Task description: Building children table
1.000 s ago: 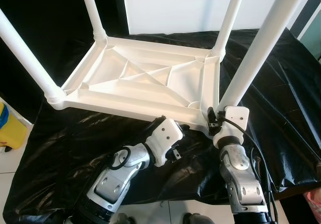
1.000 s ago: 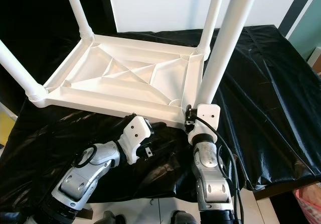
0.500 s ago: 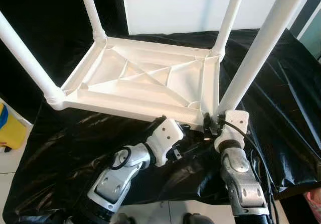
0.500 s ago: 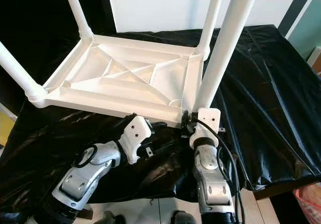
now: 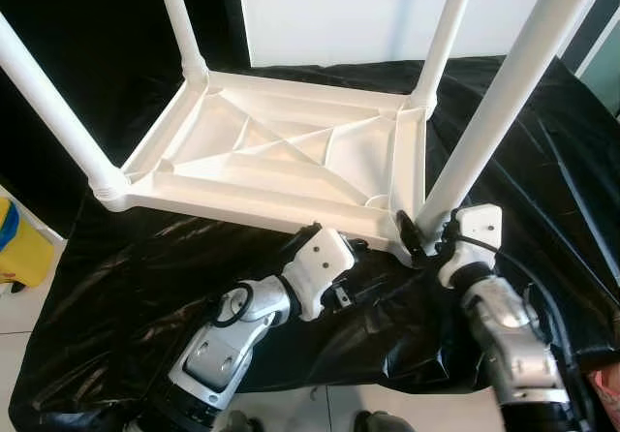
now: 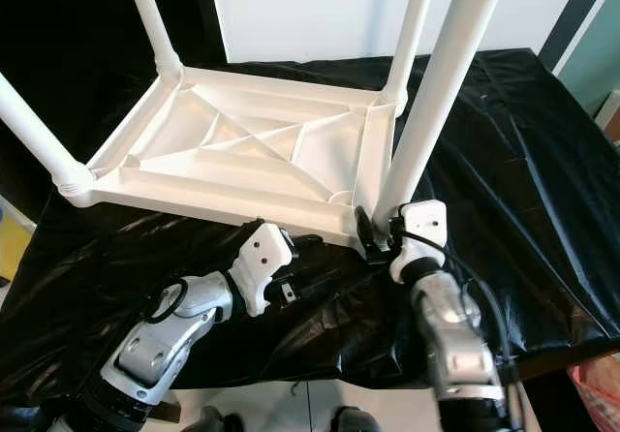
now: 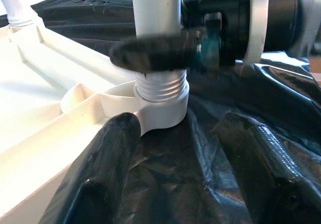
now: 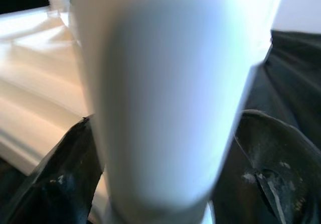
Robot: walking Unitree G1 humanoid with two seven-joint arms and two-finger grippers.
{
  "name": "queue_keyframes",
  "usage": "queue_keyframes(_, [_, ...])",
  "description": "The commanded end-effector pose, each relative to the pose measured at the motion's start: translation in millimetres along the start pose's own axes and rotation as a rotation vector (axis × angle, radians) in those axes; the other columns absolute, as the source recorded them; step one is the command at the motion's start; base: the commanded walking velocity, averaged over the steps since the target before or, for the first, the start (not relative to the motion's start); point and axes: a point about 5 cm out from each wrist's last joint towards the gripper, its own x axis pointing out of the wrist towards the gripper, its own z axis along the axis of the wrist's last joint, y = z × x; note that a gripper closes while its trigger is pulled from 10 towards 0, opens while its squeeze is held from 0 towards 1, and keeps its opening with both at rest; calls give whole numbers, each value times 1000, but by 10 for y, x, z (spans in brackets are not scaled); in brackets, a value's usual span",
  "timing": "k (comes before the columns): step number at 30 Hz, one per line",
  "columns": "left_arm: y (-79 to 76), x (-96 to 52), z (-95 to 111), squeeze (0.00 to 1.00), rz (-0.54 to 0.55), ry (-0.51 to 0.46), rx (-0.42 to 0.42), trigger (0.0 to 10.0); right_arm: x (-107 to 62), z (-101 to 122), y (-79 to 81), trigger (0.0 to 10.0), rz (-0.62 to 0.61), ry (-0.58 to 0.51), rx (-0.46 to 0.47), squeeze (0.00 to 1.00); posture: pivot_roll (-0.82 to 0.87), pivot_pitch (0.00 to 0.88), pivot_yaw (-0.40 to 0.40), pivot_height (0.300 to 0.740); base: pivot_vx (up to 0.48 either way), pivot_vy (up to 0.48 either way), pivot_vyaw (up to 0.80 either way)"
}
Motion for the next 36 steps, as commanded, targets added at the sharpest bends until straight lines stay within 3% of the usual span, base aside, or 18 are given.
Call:
queue_keyframes(1, [5, 5, -7, 0, 0, 5, 9, 10000, 10, -56, 47, 10000, 103, 30, 33, 0, -115, 124, 32, 740, 0, 0, 0])
queue_keyframes(2, [8, 5, -8, 0, 3, 6, 11, 10000, 23, -73, 53, 10000, 170, 49, 41, 0, -115, 124, 34, 740, 0, 0, 0])
queue_keyframes(5, [11, 5, -9, 0, 4, 7, 11, 10000, 32, -83, 56, 10000, 214, 60, 44, 0, -114, 124, 35, 740, 0, 0, 0])
queue_keyframes(8, [13, 13, 0, 0, 7, 5, 20, 10000, 113, -132, 16, 10000, 311, 99, -14, 0, -107, 122, 36, 740, 0, 0, 0])
queue_keyframes(15, [27, 7, 1, 0, 14, 7, 27, 10000, 165, -172, -49, 10000, 383, 129, -70, 0, -97, 117, 31, 740, 0, 0, 0])
queue_keyframes(16, [29, 7, 0, 0, 15, 8, 27, 10000, 173, -179, -64, 3961, 391, 130, -68, 0, -97, 117, 31, 740, 0, 0, 0])
queue_keyframes(17, [29, 7, 0, 0, 15, 8, 27, 10000, 173, -179, -64, 3961, 391, 130, -68, 0, -97, 117, 31, 740, 0, 0, 0])
queue_keyframes(18, [29, 8, 2, 0, 18, 7, 28, 10000, 192, -176, -82, 0, 394, 127, -72, 0, -96, 116, 31, 740, 0, 0, 0])
queue_keyframes(27, [26, 16, 4, 0, 24, 4, 34, 10000, 213, -174, -101, 0, 420, 119, -78, 0, -97, 115, 31, 740, 0, 0, 0])
queue_keyframes(29, [27, 16, 3, 0, 25, 6, 37, 10000, 196, -183, -93, 471, 413, 121, -71, 0, -99, 116, 32, 740, 0, 0, 0])
queue_keyframes(30, [29, 16, 0, 0, 27, 7, 41, 10000, 176, -194, -80, 10000, 412, 122, -63, 0, -100, 115, 33, 740, 0, 0, 0])
queue_keyframes(36, [26, 16, -6, 0, 26, 10, 45, 10000, 146, -218, -61, 10000, 395, 123, -45, 0, -104, 116, 35, 740, 0, 0, 0])
